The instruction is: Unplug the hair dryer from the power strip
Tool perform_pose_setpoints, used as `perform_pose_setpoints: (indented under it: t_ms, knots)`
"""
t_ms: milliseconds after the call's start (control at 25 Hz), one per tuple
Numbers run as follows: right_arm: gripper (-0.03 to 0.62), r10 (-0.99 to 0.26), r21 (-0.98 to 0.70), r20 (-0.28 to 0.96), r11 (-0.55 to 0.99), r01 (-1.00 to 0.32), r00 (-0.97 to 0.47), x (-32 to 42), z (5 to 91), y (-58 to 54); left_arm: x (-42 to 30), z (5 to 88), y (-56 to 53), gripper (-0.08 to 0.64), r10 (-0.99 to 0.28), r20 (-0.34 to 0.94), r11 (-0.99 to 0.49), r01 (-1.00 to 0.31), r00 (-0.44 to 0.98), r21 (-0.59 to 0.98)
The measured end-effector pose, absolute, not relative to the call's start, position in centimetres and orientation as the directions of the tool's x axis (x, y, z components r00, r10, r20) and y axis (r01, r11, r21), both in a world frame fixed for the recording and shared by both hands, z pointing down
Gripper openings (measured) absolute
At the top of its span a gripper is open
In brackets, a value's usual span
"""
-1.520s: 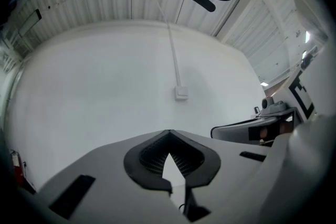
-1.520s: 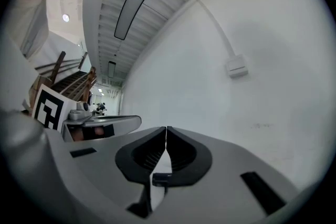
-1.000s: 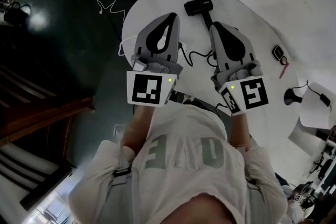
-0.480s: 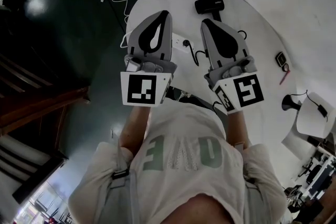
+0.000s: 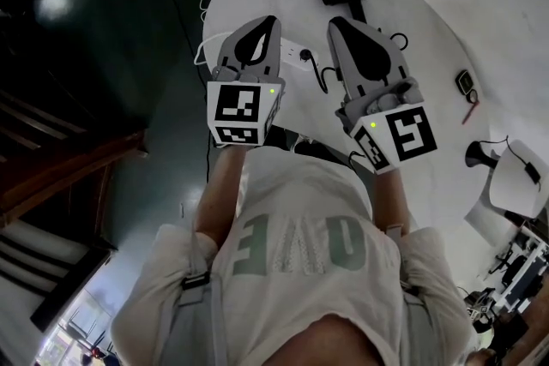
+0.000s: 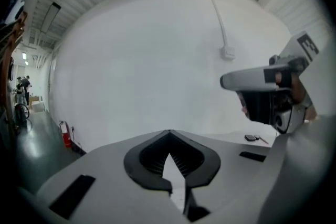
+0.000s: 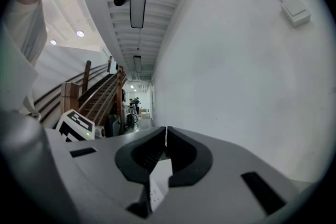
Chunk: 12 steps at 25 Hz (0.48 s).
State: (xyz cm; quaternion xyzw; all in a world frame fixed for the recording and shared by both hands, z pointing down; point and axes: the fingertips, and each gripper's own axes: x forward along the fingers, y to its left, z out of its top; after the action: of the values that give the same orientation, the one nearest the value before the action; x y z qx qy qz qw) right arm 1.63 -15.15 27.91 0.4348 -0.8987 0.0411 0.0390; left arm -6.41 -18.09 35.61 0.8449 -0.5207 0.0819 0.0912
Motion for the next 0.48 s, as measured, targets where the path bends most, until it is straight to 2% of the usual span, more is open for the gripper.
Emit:
perform_pose_setpoints:
  t_ms: [160, 320, 480]
  knots:
    - [0.021, -0.775, -0.044, 0.144, 0.616, -0.787, -0.615, 1.6, 29.4, -15.1, -6.1, 42.5, -17.6, 0.012, -0.781, 0.424, -0.446, -0.885, 0.458, 0.134]
    - [0.021, -0.772, -0.049, 0.183, 0.611, -0.79, -0.608, 1.7, 30.8, -15.0, -5.5, 49.0, -17.2, 0.012, -0.637, 0.617, -0.472, -0.867, 0.462, 0.162]
    - [0.021, -0.768, -0.047, 0.222, 0.608, -0.793, -0.601, 1.8, 32.1, -14.8, -5.4, 52.3, -17.0, 0.012, -0.519, 0.734, -0.497, -0.853, 0.438, 0.157]
